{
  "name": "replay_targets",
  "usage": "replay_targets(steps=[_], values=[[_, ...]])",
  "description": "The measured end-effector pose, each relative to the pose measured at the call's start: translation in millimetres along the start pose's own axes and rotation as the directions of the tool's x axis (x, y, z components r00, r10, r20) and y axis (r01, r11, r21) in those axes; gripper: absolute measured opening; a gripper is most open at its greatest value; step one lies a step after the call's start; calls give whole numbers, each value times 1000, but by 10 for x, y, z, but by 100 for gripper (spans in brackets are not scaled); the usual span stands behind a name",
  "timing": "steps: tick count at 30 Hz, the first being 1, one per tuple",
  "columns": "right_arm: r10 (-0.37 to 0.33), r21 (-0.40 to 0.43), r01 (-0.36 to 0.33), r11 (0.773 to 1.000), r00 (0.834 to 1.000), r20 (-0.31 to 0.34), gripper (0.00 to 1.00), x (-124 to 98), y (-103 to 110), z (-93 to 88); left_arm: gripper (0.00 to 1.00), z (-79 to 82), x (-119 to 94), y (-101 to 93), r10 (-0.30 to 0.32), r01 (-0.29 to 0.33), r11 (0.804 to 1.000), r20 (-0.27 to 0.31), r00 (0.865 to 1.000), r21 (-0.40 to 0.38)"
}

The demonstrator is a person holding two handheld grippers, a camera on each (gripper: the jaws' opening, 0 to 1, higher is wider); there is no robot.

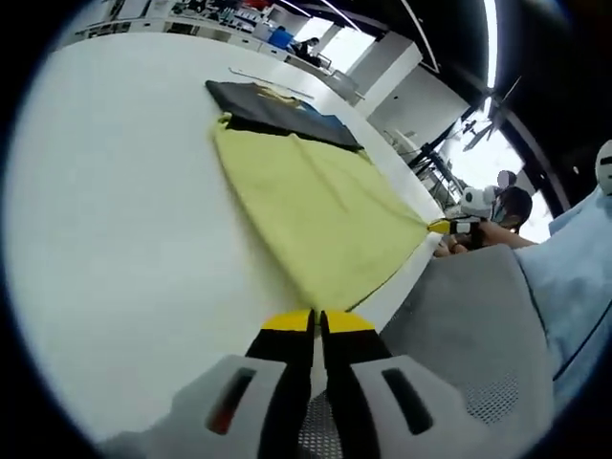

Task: Fold the garment on the visible template until the final outline fits inside the template.

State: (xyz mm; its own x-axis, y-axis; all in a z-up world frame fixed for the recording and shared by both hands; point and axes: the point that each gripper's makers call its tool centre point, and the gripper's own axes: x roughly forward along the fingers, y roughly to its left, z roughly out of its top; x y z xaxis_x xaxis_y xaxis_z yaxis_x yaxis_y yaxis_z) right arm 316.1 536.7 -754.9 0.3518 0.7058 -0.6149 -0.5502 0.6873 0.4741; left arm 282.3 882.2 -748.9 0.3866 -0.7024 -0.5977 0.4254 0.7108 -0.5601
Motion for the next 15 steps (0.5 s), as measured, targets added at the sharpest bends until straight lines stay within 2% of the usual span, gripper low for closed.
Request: replay_targets(steps=[4, 9, 15], values=[[25, 69, -26, 997, 1000, 7, 0, -55, 85, -19, 0, 3, -68, -53, -13, 13, 1000, 6, 1000, -17], [34, 93, -35, 995, 999, 7, 0, -115, 127, -76, 0, -51, -99, -169, -33, 32, 999, -10, 999, -19], [40, 117, -39, 992, 999, -2, 0, -172, 161, -210, 0, -183, -113, -252, -51, 50, 999, -57, 997, -19]])
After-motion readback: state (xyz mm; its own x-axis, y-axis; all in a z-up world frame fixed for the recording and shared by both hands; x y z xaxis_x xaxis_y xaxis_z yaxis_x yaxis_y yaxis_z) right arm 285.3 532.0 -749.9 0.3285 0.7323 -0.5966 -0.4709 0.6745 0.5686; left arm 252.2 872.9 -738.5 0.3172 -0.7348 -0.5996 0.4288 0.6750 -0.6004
